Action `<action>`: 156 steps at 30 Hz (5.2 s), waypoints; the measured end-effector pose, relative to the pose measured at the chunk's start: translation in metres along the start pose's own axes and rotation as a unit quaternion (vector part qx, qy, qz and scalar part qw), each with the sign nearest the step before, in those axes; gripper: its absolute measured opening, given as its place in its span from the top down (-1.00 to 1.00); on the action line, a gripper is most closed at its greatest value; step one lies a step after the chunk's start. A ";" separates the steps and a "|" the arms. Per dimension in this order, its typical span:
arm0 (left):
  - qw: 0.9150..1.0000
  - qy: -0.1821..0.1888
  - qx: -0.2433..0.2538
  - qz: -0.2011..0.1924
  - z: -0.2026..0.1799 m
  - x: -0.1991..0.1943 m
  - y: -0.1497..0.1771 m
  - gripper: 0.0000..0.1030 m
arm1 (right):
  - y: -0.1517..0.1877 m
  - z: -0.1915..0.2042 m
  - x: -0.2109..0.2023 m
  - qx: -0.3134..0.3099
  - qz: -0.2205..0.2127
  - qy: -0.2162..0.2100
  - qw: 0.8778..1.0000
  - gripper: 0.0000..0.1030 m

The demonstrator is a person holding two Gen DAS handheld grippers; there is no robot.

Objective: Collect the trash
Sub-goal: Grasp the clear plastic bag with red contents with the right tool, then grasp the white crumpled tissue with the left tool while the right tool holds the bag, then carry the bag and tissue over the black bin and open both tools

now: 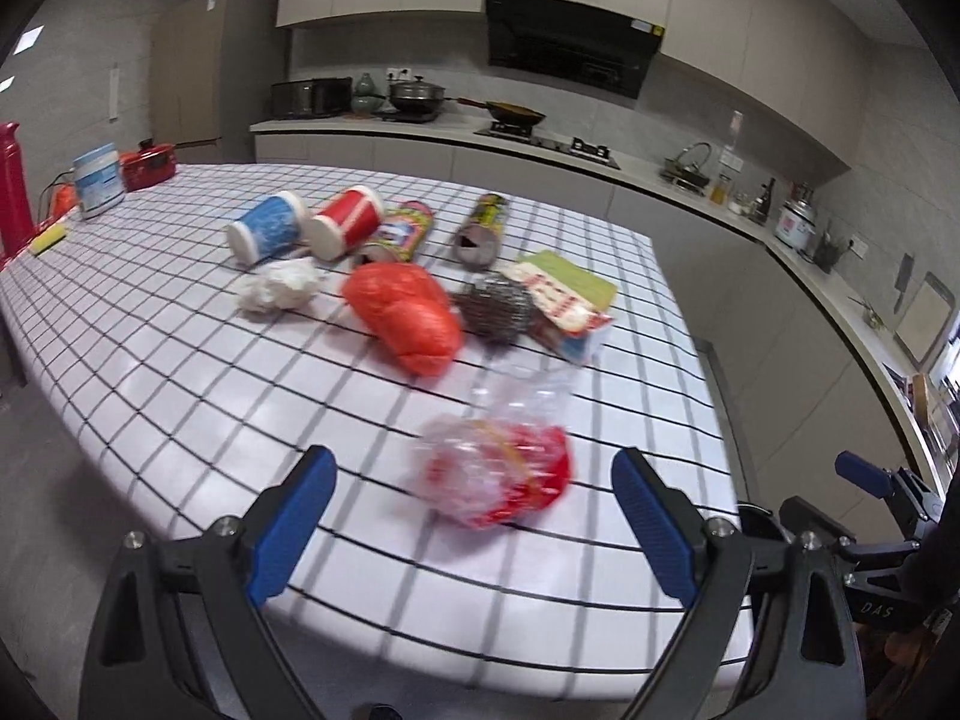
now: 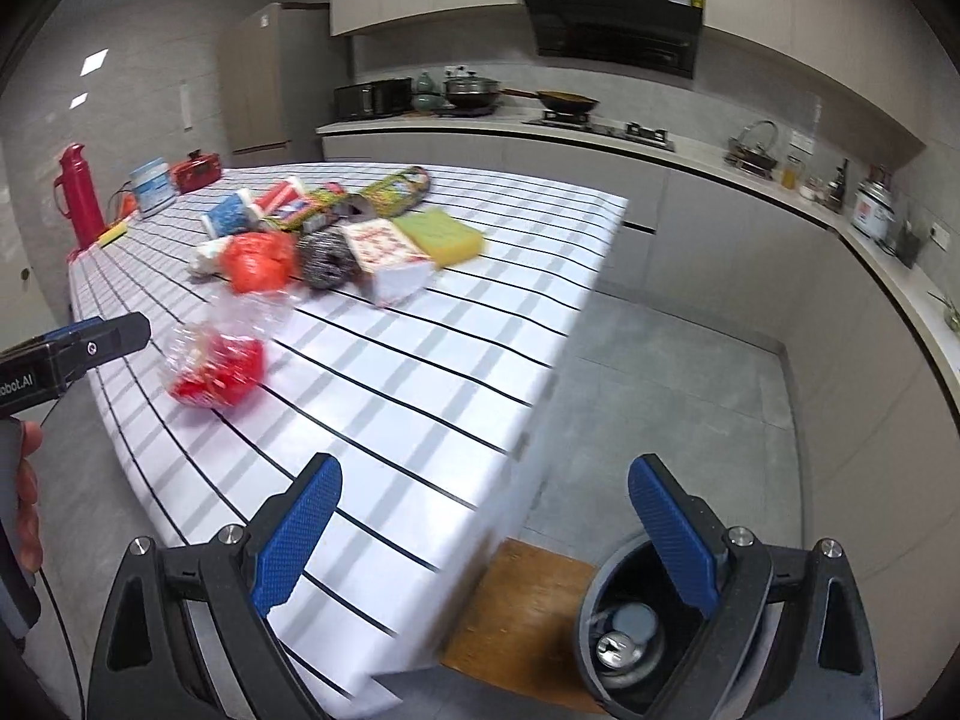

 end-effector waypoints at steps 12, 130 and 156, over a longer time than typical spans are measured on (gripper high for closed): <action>0.998 -0.051 -0.026 0.005 0.105 0.000 0.000 -0.82 | -0.021 0.117 0.045 -0.004 0.004 -0.072 0.997 -0.90; 0.991 0.106 0.077 0.021 -0.068 0.053 -0.010 -0.03 | 0.005 -0.073 -0.019 0.119 -0.019 0.104 0.987 -0.56; 0.970 0.201 0.118 0.073 -0.300 0.030 0.095 -0.03 | 0.138 -0.239 -0.079 0.146 0.040 0.119 0.981 -0.57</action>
Point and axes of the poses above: each gripper's, at about its wrist camera, not at the fingertips, and x roughly the way its jaws point, z to its left, y to its underside, the point moved 7 cm from there along x, roughly the way its jaws point, and after that the axes turned 8 degrees about -z, right-handed, at the moved point
